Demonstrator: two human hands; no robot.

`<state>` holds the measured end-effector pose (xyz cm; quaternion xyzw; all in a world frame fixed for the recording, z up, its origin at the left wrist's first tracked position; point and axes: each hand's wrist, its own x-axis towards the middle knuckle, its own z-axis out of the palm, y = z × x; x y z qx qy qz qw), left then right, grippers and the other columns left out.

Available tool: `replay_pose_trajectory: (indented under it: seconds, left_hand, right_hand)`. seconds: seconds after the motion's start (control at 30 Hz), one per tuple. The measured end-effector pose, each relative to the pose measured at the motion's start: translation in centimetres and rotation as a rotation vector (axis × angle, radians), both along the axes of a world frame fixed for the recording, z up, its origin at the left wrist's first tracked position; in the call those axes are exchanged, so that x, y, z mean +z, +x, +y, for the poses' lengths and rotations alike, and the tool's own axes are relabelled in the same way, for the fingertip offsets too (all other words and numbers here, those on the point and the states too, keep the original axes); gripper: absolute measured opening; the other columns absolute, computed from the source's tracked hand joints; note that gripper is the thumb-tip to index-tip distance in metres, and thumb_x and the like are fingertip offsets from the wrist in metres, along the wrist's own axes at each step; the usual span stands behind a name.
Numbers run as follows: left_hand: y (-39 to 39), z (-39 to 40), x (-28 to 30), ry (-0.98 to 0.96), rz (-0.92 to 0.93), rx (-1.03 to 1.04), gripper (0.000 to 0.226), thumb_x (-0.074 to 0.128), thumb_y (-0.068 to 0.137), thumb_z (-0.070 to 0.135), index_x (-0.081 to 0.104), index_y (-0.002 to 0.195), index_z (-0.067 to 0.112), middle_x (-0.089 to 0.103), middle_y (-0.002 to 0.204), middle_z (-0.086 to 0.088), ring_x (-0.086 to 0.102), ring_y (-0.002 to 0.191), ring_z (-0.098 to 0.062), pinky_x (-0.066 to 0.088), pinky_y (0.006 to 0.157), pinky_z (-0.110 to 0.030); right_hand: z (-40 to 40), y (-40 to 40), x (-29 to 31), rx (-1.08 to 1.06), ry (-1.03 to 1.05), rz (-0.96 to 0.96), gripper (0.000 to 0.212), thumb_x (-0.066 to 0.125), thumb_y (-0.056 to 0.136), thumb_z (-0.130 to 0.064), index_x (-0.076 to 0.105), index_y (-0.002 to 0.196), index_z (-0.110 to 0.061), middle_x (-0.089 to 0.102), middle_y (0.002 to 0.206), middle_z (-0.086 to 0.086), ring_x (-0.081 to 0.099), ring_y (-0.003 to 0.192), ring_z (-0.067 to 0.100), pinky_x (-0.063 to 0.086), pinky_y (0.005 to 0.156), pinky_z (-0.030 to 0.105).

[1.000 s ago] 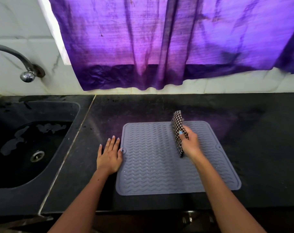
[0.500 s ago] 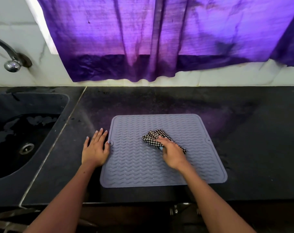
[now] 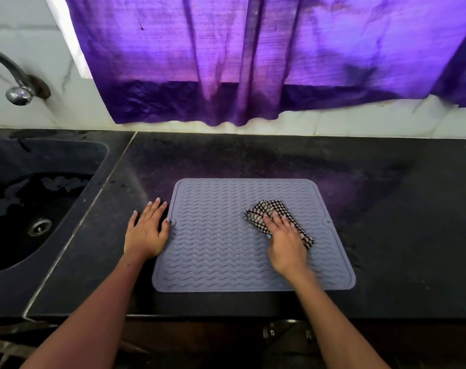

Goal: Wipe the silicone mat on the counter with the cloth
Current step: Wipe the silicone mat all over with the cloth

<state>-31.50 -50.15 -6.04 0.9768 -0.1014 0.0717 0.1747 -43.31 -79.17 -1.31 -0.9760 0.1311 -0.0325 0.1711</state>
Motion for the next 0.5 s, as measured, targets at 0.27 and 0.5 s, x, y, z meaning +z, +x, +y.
replay_pose_trajectory:
  seconds: [0.27,0.5]
  left_hand:
    - [0.0,0.0,-0.2,0.024,-0.007,-0.002,0.078,0.005,0.079,0.057,0.033,0.144,0.022,0.025,0.154,0.004,0.015,0.143,-0.01,0.005,0.116,-0.039]
    - [0.0,0.1,0.0,0.004,0.002,-0.01,0.081,0.004,0.078,0.06,0.033,0.143,0.023,0.025,0.154,0.005,0.015,0.143,-0.009,0.004,0.116,-0.039]
  right_hand:
    - [-1.4,0.7,-0.5,0.089,0.11,0.01,0.066,0.044,0.088,0.005,0.031,0.144,-0.028,0.024,0.154,-0.007,0.021,0.142,0.013,0.014,0.117,0.027]
    - [-6.9,1.0,3.5,-0.371,1.289,-0.256,0.04,0.038,0.098,-0.005,0.045,0.136,-0.013,0.054,0.132,0.012,0.055,0.109,0.02,0.046,0.087,0.031]
